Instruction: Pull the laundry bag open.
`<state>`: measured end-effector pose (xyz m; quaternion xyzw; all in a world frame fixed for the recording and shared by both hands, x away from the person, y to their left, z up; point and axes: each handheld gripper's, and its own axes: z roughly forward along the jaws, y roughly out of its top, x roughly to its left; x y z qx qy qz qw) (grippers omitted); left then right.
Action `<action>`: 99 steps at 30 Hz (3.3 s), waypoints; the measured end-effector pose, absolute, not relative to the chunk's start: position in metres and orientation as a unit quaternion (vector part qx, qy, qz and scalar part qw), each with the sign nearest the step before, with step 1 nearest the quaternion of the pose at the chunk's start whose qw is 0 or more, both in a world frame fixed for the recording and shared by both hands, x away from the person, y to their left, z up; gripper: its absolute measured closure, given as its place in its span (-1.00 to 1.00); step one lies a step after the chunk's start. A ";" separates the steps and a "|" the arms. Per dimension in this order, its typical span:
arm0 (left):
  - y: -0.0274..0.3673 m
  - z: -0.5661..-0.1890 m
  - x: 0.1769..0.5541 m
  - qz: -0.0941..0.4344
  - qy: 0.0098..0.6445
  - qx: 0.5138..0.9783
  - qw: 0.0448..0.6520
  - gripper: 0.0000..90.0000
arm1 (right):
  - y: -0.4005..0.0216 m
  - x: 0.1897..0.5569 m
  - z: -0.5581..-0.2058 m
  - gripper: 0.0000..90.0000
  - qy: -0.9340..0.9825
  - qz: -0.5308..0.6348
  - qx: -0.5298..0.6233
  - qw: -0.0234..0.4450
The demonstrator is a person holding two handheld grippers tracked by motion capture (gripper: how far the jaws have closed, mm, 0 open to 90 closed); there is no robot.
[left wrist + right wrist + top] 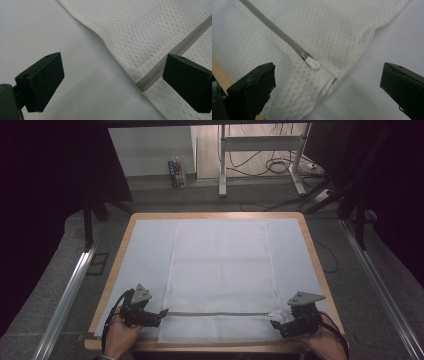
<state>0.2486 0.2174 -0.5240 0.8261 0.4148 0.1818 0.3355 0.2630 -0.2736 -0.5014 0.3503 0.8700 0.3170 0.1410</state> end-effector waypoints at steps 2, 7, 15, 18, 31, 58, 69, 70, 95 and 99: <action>0.217 -0.524 0.249 0.183 0.413 0.828 0.333 -0.92 | -0.271 0.261 -0.504 -0.84 0.878 0.289 0.352 0.145; 0.216 -0.525 0.249 0.185 0.411 0.829 0.331 -0.92 | -0.270 0.262 -0.511 -0.64 0.888 0.260 0.356 0.129; 0.213 -0.524 0.248 0.191 0.403 0.835 0.322 -0.92 | -0.260 0.258 -0.511 -0.29 0.886 0.245 0.373 0.131; 0.213 -0.524 0.248 0.194 0.400 0.837 0.320 -0.92 | -0.257 0.255 -0.509 -0.06 0.883 0.235 0.385 0.128; 0.208 -0.523 0.246 0.204 0.387 0.841 0.319 -0.91 | -0.255 0.248 -0.508 0.67 0.870 0.244 0.406 0.135; 0.119 -0.479 0.285 0.128 0.304 0.855 0.400 -0.91 | -0.269 0.241 -0.490 0.91 0.870 0.349 0.306 0.164; 0.033 -0.468 0.317 0.088 0.236 0.873 0.418 -0.90 | -0.269 0.240 -0.489 0.91 0.871 0.353 0.293 0.174; 0.025 -0.468 0.320 0.082 0.224 0.876 0.419 -0.94 | -0.269 0.239 -0.489 0.90 0.872 0.352 0.291 0.176; -0.075 -0.489 0.330 0.062 0.145 0.913 0.376 -0.93 | -0.269 0.239 -0.486 0.89 0.869 0.357 0.297 0.170; -0.076 -0.489 0.331 0.089 0.157 0.910 0.373 -0.88 | -0.269 0.239 -0.486 0.89 0.871 0.355 0.295 0.166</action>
